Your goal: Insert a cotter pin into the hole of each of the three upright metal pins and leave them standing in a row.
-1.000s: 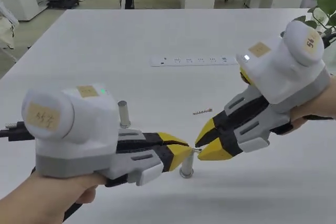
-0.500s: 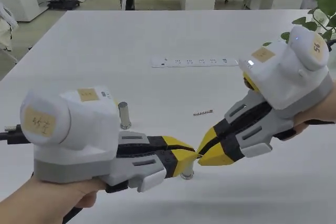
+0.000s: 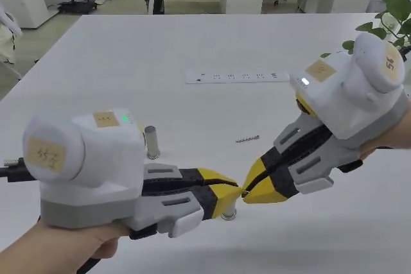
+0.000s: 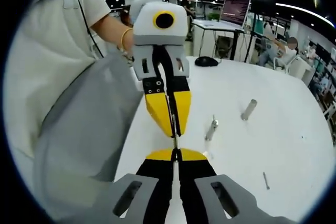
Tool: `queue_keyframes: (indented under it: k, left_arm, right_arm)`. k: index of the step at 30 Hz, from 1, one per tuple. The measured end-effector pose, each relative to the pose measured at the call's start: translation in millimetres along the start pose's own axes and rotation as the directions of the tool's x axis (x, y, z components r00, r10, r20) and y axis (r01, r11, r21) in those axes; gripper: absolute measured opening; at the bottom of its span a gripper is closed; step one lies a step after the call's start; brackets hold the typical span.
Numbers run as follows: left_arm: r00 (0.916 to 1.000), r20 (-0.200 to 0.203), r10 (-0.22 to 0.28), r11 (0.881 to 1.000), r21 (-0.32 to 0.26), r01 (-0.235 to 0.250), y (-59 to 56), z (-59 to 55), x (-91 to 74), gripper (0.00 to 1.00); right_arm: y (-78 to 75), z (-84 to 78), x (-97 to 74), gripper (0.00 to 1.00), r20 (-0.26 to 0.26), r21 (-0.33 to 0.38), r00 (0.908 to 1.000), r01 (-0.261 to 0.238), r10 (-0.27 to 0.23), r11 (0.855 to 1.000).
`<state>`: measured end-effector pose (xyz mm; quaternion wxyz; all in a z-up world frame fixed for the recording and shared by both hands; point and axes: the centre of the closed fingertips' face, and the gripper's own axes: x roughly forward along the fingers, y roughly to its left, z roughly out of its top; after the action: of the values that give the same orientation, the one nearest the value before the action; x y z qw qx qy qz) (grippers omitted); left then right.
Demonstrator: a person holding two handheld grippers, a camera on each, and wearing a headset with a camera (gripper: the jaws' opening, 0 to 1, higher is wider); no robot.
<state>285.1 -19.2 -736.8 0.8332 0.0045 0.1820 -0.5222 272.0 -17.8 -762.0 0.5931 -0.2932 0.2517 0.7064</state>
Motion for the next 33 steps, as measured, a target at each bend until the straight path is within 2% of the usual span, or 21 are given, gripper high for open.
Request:
queue_keyframes:
  k: [2, 5, 13, 17, 21, 24, 28, 31, 33]
  left_arm:
    - [1.0, -0.003, 0.004, 1.0, -0.029, -0.004, 1.8, -1.3, 1.5, 0.02]
    - [0.9998, -0.011, 0.019, 0.999, -0.042, -0.019, 3.8, -4.3, 3.1, 0.03]
    - [0.9973, -0.018, 0.071, 0.997, -0.019, -0.072, 5.9, -15.2, 7.9, 0.19]
    - [0.9936, -0.037, 0.106, 0.994, -0.012, -0.107, 10.7, -24.2, 9.9, 0.22]
    - [0.9904, -0.026, 0.136, 0.99, -0.023, -0.137, 16.5, -26.9, 10.7, 0.24]
    - [0.9861, -0.048, 0.159, 0.987, -0.012, -0.16, 20.4, -33.0, 12.1, 0.25]
    - [0.9792, -0.064, 0.193, 0.981, -0.014, -0.194, 25.8, -39.8, 14.4, 0.25]
    - [0.9692, -0.084, 0.232, 0.972, -0.015, -0.234, 32.4, -46.7, 17.2, 0.25]
    - [0.9641, -0.097, 0.247, 0.968, -0.017, -0.25, 34.9, -49.8, 18.2, 0.25]
  right_arm:
    - [-0.7, -1.7, -0.1, 0.03, -0.025, -0.001, 0.9996, 0.01, -0.01, 1.0]
    - [-3.3, -5.0, -1.1, 0.03, -0.055, -0.011, 0.9982, 0.023, -0.024, 1.0]
    - [-12.4, -18.2, -5.3, 0.03, -0.125, -0.005, 0.9902, 0.062, -0.062, 0.998]
    - [-16.0, -27.7, -5.7, 0.03, -0.161, -0.012, 0.9839, 0.076, -0.077, 0.997]
    - [-19.0, -37.0, -5.4, 0.03, -0.192, -0.004, 0.9777, 0.084, -0.084, 0.996]
    - [-23.5, -45.7, -6.2, 0.03, -0.226, -0.002, 0.969, 0.102, -0.1, 0.995]
    - [-26.5, -53.4, -5.6, 0.03, -0.251, 0.008, 0.962, 0.112, -0.106, 0.994]
    - [-28.2, -57.9, -4.4, 0.03, -0.266, 0.01, 0.9578, 0.116, -0.109, 0.993]
    - [-30.6, -63.7, -3.5, 0.03, -0.285, 0.015, 0.9517, 0.124, -0.114, 0.992]
